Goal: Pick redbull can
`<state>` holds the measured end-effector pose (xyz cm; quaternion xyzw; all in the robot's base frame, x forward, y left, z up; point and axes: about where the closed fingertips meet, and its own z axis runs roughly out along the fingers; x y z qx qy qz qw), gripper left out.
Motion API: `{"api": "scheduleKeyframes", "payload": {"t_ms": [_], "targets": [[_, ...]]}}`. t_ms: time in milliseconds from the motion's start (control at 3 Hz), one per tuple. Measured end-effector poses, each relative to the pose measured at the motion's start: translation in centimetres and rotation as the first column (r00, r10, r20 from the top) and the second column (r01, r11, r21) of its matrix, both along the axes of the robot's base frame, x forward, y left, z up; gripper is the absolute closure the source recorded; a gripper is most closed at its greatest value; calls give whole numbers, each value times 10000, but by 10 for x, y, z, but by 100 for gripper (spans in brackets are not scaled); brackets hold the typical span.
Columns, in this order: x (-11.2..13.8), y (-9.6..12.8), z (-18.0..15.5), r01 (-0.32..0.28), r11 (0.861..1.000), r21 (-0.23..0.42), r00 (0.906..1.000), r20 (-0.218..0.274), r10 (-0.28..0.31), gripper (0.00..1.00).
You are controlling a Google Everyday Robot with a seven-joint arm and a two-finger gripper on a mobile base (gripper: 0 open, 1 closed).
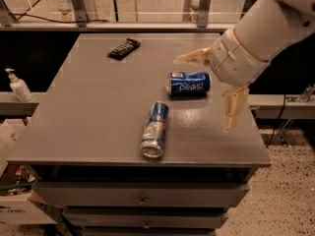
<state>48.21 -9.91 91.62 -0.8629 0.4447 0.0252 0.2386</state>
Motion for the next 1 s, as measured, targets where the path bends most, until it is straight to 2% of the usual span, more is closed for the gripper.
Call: {"api": "scheduleKeyframes", "payload": {"t_ms": [333, 667, 1000], "targets": [[-23, 27, -21, -1640, 9860, -313, 9861, 222, 1647, 0], [-23, 27, -21, -1642, 9859, -314, 9861, 223, 1649, 0], [-28, 34, -19, -2541, 9640, -779, 9614, 885, 2606, 0]]}}
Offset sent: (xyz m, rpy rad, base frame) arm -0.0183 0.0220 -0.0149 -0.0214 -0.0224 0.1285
